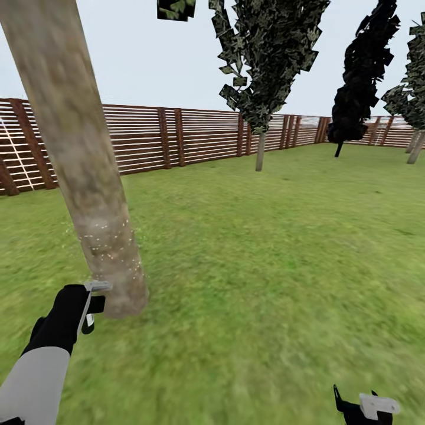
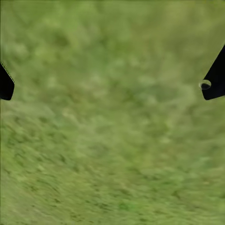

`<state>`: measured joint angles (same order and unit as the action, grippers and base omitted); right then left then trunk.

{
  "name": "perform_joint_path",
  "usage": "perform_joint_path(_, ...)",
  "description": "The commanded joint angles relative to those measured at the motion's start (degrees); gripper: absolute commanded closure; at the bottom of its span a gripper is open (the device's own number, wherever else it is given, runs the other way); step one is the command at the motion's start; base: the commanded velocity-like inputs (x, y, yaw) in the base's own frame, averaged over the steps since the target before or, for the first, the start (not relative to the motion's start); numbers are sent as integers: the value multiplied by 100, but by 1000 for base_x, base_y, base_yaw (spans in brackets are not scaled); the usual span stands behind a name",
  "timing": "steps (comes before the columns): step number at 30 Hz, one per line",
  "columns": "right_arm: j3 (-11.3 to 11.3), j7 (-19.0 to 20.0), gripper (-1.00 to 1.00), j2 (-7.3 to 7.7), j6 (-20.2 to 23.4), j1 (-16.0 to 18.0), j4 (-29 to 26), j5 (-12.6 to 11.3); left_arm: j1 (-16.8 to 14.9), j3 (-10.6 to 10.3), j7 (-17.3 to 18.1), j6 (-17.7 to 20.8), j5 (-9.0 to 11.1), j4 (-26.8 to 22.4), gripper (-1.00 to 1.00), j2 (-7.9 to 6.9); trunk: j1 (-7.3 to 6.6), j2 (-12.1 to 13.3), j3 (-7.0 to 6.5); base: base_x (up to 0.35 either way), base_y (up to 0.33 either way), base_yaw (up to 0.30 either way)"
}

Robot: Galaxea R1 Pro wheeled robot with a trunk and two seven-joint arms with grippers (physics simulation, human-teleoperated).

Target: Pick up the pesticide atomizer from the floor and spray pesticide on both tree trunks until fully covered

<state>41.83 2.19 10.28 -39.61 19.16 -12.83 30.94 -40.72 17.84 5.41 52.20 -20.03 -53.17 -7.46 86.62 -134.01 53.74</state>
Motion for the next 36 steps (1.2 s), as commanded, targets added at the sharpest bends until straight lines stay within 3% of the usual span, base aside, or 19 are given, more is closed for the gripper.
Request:
perform_joint_path(1, 0, 1, -100, 0, -1, 0, 0, 0, -2, 0, 2, 0, -7, 0, 100, 0, 0, 0, 0, 170, -244, 10)
perform_joint_path(9, 0, 0, -100, 0, 0, 0, 0, 0, 2, 0, -3, 1, -12, 20, 100, -1, 0, 0, 0, 169, -244, 1)
perform_joint_path(13, 0, -6, -100, 0, -2, 0, 0, 0, -2, 3, 4, -7, -8, 311, 100, -1, 0, 0, 0, 167, -244, 31)
perform_joint_path(24, 0, -6, -100, 0, -3, 0, -5, -1, 0, 9, -1, -8, -16, 352, 100, -15, 0, 0, 0, 208, -212, 262)
perform_joint_path(26, 0, -5, -100, 0, -3, 0, -7, -2, 0, 151, 3, -123, -21, 505, 100, -42, 0, 0, 0, 236, -186, 246)
perform_joint_path(28, 0, -7, -100, 1, -3, 0, -4, 0, 0, 477, 3, -583, -28, 821, 100, -78, 0, 0, 0, 237, -185, 49)
perform_joint_path(31, 0, -6, -100, 0, -3, 0, -1, 0, -1, 516, 4, -663, -14, 917, 100, -27, 0, 0, 0, 237, -184, 7)
perform_joint_path(34, 0, -8, -100, 0, -2, 0, 0, 0, -6, 514, 4, -665, -5, 923, 100, 178, 0, 0, 0, 237, -184, 0)
perform_joint_path(36, 0, -8, -100, 0, -1, 0, -1, -1, -7, 543, 8, -677, -18, 929, 100, 148, 0, 0, 0, 237, -178, 0)
